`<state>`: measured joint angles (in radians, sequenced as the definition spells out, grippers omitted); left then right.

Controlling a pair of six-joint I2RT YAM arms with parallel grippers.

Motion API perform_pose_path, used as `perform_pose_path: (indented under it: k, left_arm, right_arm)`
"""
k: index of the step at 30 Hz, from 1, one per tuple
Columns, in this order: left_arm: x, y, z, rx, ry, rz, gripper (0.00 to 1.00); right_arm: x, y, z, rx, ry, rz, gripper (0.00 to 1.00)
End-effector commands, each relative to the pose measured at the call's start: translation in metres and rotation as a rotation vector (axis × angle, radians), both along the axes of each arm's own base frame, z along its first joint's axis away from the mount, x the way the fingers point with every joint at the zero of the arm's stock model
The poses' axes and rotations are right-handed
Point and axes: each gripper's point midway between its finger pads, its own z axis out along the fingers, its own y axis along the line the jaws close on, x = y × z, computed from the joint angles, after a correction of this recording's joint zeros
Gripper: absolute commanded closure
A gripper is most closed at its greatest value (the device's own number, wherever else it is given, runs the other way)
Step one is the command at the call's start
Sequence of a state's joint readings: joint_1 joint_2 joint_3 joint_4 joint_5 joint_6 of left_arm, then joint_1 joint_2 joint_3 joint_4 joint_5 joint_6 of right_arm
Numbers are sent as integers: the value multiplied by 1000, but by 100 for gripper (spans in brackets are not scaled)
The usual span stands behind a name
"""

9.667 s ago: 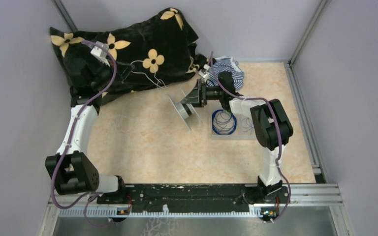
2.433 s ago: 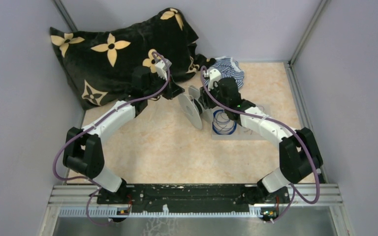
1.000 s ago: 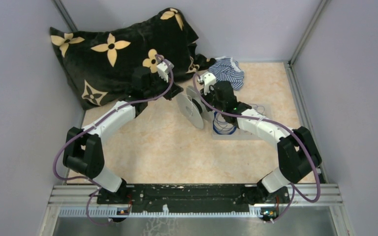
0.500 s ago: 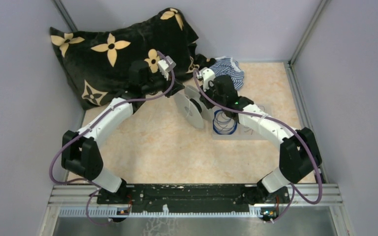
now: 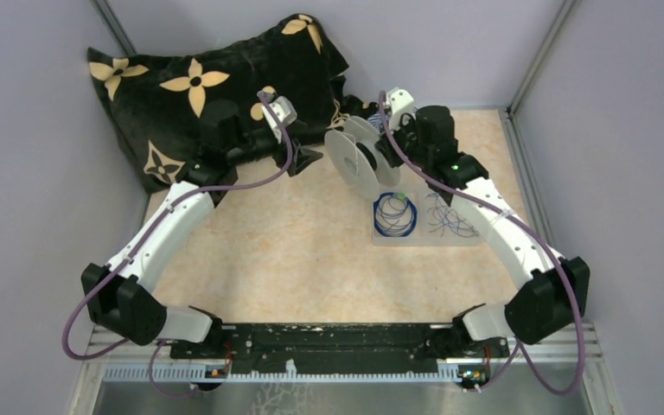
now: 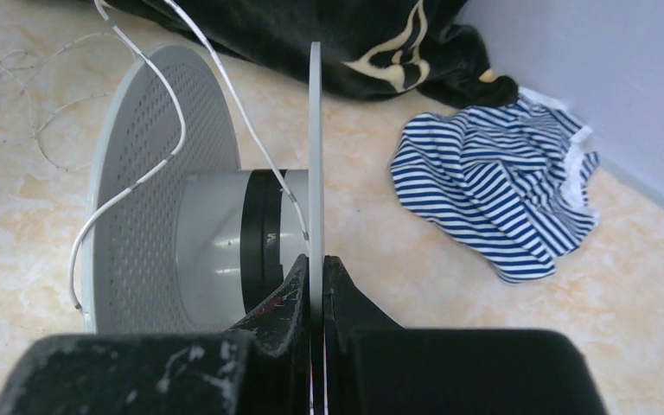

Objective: Wrap the cables
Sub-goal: Pick up the cable reel from the center of the board.

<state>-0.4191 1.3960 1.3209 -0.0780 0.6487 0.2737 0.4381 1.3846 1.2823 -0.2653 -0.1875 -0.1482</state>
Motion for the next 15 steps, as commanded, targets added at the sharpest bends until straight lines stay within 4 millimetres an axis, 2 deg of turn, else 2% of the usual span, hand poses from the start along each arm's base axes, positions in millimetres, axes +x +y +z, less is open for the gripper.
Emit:
perform_pose_path:
  k: [1,9,15]
  left_arm:
    - [-16,3,-22,92,-82,-98,14]
    - [-40,3,-93,170,-34,-269,14]
    - [-48,-7,-133,142,2,-367,15]
  right_arm:
    - [-23,-11,92,56,-205,44,100]
    - [-56,-20,119,70,-187,87,100]
    - [-71,-19,127,100,-154,108,100]
